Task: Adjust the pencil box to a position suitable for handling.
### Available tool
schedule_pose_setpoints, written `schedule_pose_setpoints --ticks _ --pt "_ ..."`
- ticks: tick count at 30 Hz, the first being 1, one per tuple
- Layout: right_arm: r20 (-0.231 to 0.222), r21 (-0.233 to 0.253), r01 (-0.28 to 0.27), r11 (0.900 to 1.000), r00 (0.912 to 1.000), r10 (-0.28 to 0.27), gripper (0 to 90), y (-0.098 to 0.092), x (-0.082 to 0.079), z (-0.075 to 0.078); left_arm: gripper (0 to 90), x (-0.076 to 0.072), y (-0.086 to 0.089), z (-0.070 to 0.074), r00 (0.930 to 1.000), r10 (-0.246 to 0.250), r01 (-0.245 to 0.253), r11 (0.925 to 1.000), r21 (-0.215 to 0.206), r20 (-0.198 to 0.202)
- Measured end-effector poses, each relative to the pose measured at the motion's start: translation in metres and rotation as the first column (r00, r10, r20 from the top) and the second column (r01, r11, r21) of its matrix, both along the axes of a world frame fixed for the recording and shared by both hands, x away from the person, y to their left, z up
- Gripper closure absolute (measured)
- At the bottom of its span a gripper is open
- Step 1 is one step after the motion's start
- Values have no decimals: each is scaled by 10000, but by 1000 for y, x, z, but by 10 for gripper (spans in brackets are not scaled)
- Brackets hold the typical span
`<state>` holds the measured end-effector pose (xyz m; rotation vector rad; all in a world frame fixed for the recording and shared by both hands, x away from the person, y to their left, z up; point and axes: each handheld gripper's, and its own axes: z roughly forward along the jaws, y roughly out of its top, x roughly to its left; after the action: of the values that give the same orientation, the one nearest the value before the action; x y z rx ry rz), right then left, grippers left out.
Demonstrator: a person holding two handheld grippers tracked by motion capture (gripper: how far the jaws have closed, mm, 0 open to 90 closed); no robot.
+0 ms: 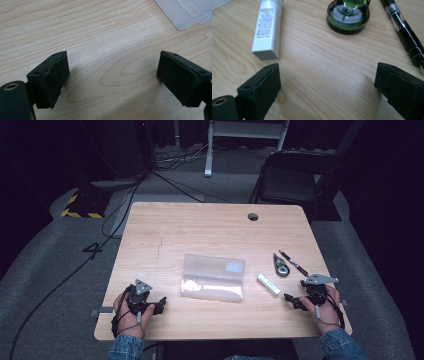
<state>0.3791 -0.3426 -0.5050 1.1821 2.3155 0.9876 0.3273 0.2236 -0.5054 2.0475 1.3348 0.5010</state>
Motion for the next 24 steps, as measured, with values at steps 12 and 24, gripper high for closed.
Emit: schedule_pose_setpoints --ticks 12,24 --pt "-10 11 -262 9997 9997 262 74 -4 1 0 112 5 1 0 9998 -213 213 9998 -47 -12" --pt "142 377 -425 9984 9990 420 304 8 -6 13 204 8 2 8 9992 -390 387 9978 -542 -44"
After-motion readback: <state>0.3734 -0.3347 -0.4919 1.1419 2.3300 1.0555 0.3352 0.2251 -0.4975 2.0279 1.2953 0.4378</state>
